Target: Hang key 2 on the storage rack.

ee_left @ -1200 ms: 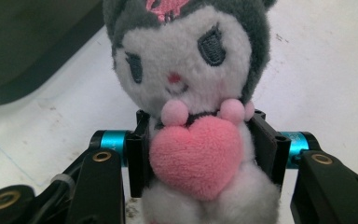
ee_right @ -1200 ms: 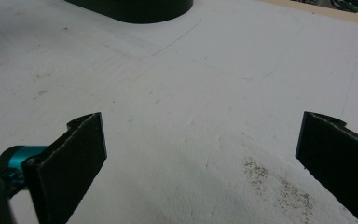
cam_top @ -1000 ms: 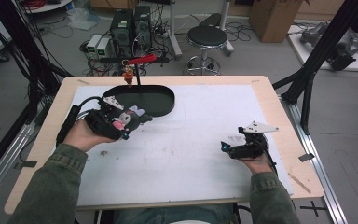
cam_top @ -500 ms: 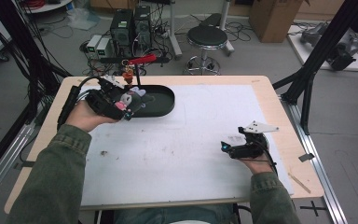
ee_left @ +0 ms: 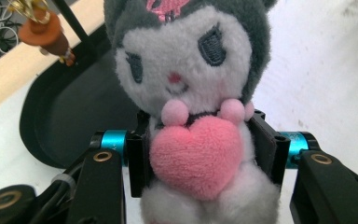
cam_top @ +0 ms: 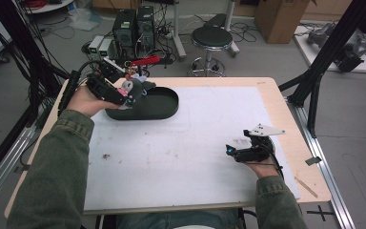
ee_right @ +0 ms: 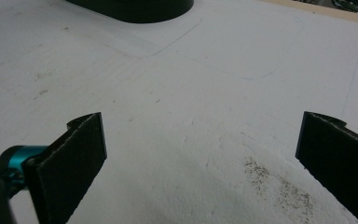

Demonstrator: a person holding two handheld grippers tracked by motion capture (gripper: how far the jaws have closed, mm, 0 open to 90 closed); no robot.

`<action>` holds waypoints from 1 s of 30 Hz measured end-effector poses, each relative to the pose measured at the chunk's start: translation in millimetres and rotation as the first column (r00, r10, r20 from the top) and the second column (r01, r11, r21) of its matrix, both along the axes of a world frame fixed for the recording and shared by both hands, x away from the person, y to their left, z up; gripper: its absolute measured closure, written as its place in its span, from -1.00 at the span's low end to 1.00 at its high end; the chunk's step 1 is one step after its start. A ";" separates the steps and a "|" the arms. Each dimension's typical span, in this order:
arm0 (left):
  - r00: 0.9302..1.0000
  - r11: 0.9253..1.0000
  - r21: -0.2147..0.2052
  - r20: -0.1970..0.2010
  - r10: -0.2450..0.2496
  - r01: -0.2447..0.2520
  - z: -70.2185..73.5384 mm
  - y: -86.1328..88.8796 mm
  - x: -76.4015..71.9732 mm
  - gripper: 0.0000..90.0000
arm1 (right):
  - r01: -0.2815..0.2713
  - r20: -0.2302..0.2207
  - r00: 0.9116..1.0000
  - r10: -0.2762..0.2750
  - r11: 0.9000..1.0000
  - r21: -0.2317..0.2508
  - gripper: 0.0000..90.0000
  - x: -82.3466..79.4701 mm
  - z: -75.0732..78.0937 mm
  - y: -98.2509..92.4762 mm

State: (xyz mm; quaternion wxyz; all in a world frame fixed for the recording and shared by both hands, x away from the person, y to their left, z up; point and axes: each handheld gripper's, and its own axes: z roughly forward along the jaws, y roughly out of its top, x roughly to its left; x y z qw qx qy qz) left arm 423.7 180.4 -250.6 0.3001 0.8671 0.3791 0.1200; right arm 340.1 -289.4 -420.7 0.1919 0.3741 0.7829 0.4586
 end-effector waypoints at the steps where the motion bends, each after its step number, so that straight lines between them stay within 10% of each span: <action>1: 1.000 1.000 0.000 -0.002 0.005 -0.005 1.7 -0.5 3.1 0.12 | 0.001 -0.004 1.000 -0.001 1.000 0.003 -0.99 -0.4 0.0 0.4; 30: 0.999 0.997 0.073 0.021 0.033 -0.034 20.9 -30.6 57.7 0.11 | 0.012 0.000 1.000 -0.012 1.000 0.018 -0.99 -2.9 0.1 -5.0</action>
